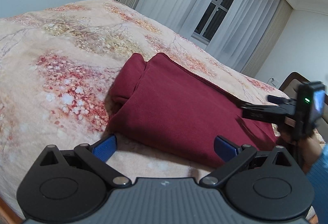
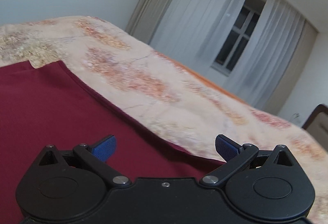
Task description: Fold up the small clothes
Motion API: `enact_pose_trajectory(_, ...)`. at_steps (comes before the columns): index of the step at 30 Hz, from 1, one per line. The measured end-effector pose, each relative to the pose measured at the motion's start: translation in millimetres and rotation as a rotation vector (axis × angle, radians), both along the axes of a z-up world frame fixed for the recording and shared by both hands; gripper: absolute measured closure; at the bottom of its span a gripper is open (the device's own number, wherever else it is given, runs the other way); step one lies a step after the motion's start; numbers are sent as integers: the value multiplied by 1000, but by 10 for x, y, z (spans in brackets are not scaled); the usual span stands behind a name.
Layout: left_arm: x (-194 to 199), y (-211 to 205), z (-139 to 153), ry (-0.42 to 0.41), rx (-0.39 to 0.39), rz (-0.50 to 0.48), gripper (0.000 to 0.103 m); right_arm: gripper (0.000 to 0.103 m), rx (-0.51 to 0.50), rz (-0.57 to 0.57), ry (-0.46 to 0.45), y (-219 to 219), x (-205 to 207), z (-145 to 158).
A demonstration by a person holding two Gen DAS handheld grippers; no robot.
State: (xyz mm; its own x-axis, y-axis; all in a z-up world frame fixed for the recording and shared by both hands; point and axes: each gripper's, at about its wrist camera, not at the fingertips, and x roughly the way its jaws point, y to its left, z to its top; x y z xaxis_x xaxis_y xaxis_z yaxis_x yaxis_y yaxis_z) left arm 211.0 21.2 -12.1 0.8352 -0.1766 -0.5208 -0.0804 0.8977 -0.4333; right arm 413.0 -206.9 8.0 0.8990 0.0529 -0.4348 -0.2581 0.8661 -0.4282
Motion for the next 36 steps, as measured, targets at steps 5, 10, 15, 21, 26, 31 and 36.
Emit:
enact_pose_trajectory(5, 2, -33, -15, -3, 17, 4, 0, 1, -8, -9, 68, 219, 244, -180)
enact_pose_trajectory(10, -6, -27, -27, -9, 7, 3, 0, 1, -30, -4, 64, 250, 120, -257)
enact_pose_trajectory(15, -12, -10, -39, -14, 8, -1, 0, 1, -8, 38, 46, 239, -277, -192)
enact_pose_trajectory(21, -19, 33, -31, -10, -17, -3, 0, 1, -7, 37, -3, 278, -693, -213)
enact_pose_trajectory(26, -27, 64, -28, -7, -38, 1, 0, 1, 24, 10, -33, 279, -965, -265)
enact_pose_trajectory(31, -64, 57, -35, -16, -69, 17, 0, 1, 34, -37, -100, 315, -1262, -332)
enact_pose_trajectory(36, -159, -6, -75, -52, -134, 3, 0, 1, 76, -80, -162, 290, -1491, -475)
